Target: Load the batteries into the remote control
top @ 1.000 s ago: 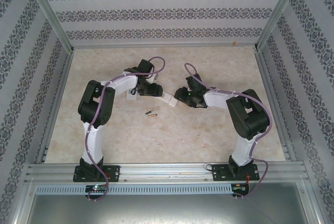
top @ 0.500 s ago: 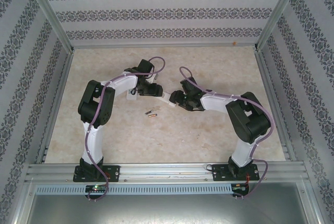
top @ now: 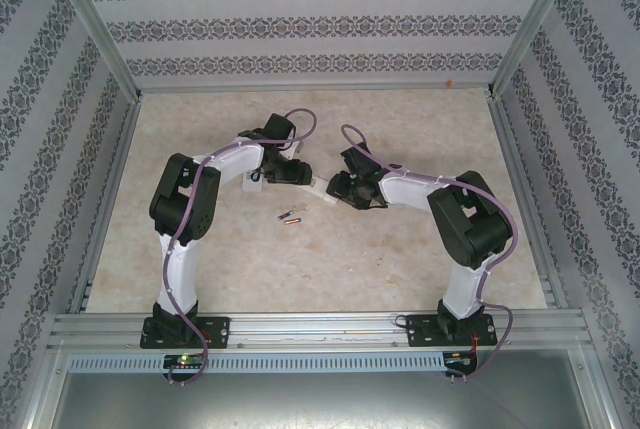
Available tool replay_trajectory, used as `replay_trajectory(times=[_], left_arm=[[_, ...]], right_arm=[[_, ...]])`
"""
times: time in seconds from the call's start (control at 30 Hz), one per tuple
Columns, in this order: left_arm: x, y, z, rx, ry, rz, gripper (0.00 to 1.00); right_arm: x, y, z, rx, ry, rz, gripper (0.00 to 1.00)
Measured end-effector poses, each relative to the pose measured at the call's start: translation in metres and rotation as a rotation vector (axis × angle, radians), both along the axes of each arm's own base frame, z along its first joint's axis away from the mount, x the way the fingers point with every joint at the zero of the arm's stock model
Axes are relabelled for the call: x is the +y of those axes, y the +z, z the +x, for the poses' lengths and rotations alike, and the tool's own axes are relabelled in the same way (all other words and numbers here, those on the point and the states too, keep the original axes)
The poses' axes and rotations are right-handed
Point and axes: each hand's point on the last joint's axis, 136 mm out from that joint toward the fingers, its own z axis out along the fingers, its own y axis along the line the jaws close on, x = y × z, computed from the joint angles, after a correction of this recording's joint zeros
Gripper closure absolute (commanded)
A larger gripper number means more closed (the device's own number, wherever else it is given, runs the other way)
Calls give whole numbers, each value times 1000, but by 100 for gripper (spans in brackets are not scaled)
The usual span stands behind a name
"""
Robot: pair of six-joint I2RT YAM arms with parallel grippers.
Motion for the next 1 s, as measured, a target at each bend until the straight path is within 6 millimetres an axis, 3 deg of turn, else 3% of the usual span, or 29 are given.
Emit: replay_trajectory(times=[0.23,0.5,0.7,1.0], left_arm=[[0,0,0,0,-3,-1,35],[0,0,0,0,-5,-2,35],[0,0,0,0,-5,-2,35],[0,0,0,0,-4,-3,35]], right_arm=[[-1,3,12,-12,-7,60,67],[-12,7,28,-21,-32,121,72],[-13,6,27,-23,-14,138,53],[0,5,16,-11,36,174,54]])
